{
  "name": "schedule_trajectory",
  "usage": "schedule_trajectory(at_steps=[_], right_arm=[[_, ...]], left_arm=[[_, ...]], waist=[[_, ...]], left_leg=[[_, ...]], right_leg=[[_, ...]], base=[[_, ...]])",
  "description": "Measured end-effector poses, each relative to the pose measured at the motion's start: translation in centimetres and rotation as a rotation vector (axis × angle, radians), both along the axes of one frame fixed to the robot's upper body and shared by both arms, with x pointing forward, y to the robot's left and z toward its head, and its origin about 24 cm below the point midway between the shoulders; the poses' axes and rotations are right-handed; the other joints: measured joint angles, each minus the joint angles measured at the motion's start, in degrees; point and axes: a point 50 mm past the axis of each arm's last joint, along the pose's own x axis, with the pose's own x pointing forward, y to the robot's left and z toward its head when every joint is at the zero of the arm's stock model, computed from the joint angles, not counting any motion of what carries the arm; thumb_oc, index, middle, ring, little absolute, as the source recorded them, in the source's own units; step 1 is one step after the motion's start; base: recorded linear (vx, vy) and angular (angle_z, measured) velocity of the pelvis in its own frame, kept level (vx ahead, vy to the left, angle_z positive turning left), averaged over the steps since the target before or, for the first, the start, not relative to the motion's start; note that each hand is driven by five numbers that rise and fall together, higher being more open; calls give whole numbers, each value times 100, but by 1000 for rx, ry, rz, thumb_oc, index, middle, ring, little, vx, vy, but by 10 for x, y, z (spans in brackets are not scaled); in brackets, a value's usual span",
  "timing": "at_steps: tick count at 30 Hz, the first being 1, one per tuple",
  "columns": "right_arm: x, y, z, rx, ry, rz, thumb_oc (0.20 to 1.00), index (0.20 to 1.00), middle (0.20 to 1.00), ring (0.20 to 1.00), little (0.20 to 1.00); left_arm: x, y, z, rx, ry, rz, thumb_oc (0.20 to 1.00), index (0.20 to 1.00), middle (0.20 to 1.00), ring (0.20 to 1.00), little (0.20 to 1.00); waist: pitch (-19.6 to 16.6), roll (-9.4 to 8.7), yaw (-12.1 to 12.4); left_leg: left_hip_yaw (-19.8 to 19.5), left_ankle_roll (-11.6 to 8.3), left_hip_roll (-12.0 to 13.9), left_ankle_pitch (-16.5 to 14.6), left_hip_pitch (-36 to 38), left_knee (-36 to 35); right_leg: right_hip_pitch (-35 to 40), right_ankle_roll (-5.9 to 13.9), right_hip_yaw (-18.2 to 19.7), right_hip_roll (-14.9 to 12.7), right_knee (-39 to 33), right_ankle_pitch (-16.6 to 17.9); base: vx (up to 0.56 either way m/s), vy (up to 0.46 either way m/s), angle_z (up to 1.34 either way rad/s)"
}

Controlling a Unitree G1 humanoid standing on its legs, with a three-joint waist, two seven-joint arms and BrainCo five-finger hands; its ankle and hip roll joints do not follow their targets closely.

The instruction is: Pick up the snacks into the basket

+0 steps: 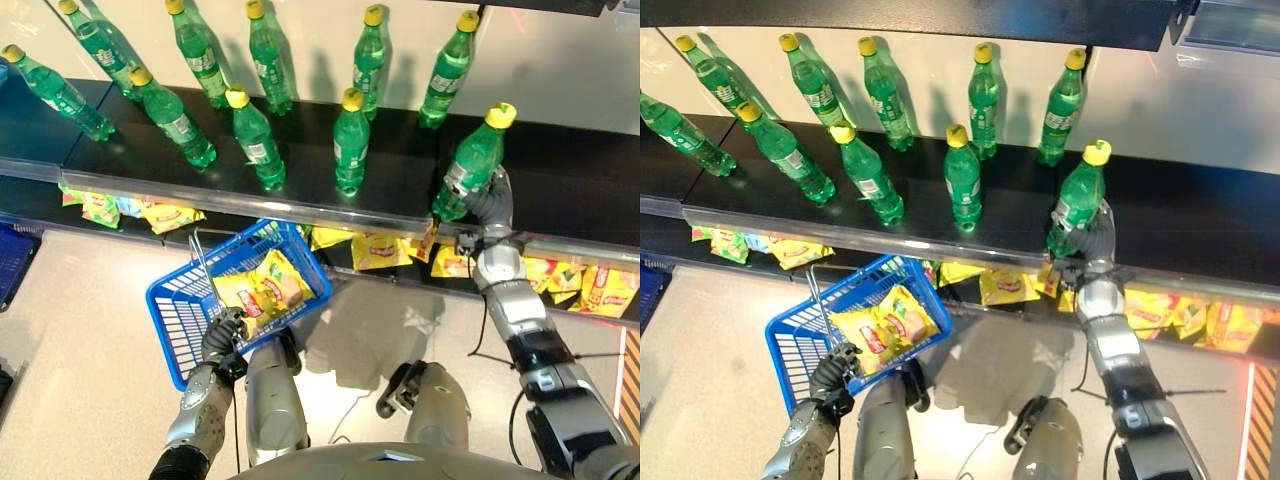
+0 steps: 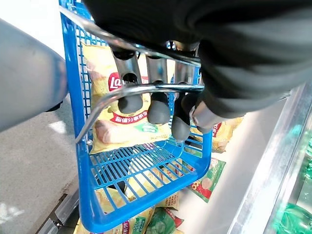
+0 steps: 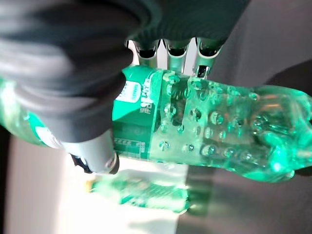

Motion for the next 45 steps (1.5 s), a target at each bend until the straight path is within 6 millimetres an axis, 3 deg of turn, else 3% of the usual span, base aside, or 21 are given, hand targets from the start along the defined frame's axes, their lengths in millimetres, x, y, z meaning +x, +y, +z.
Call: schedule_trajectory(at_steps=[6,14,22,25,30,32,39,43,45], right_arm=[[-5,17,6,23,-43,132,200,200,200,200,200],[-11,61,5,88,-17,431,200,200,200,200,200],[-12,101,3,62,29,644,200,200,200,200,200],[-10,129,10,88,17,747,200,200,200,200,200],[0,166,7,205,82,827,200,200,200,200,200],[8,174,5,190,119,827,200,200,200,200,200],[29,181,-12,173,241,751,200,200,200,200,200],[47,171,-32,217,352,597,200,200,200,200,200],[51,165,-37,198,374,560,200,200,200,200,200]], left_arm=[[0,1,2,2,-11,3,200,200,200,200,200],[1,-1,10,-4,-53,-3,200,200,200,200,200],[10,-5,33,-20,-160,-32,200,200,200,200,200],[11,-4,39,-19,-187,-44,200,200,200,200,200],[16,-7,47,-14,-214,-86,200,200,200,200,200],[20,-11,55,-17,-248,-116,200,200,200,200,200],[25,-24,72,-108,-317,-162,200,200,200,200,200],[33,-39,85,-141,-363,-243,200,200,200,200,200],[35,-40,92,-143,-392,-257,200,200,200,200,200]], waist=[[60,-103,-110],[115,-198,-96],[276,-263,284],[373,-278,452],[422,-289,798],[468,-301,832],[518,-253,1350],[546,-203,1475],[580,-142,1672]], left_leg=[[-20,0,2,-1,66,-3],[-92,12,-22,22,-10,-5],[-224,43,-179,90,-14,-137],[-252,77,-231,198,-19,-242],[-394,67,-426,392,-15,-549],[-500,81,-494,468,-10,-682],[-767,85,-753,577,-27,-815],[-1115,83,-982,646,-94,-924],[-1222,97,-1071,678,-216,-926]], right_leg=[[92,0,-16,2,-5,-1],[98,-1,-89,4,-3,-6],[301,67,-288,-104,-16,-56],[402,98,-367,-113,-63,-75],[564,147,-519,-116,-203,-91],[709,173,-641,-121,-302,-97],[1056,309,-916,-178,-410,-170],[1354,381,-1218,-209,-510,-258],[1387,408,-1327,-191,-509,-281]], base=[[0,0,0],[-1,-9,4],[-3,-19,20],[-21,-22,29],[-22,-31,29],[-14,-54,49],[-10,-35,38],[-6,-33,53],[-3,-42,42]])
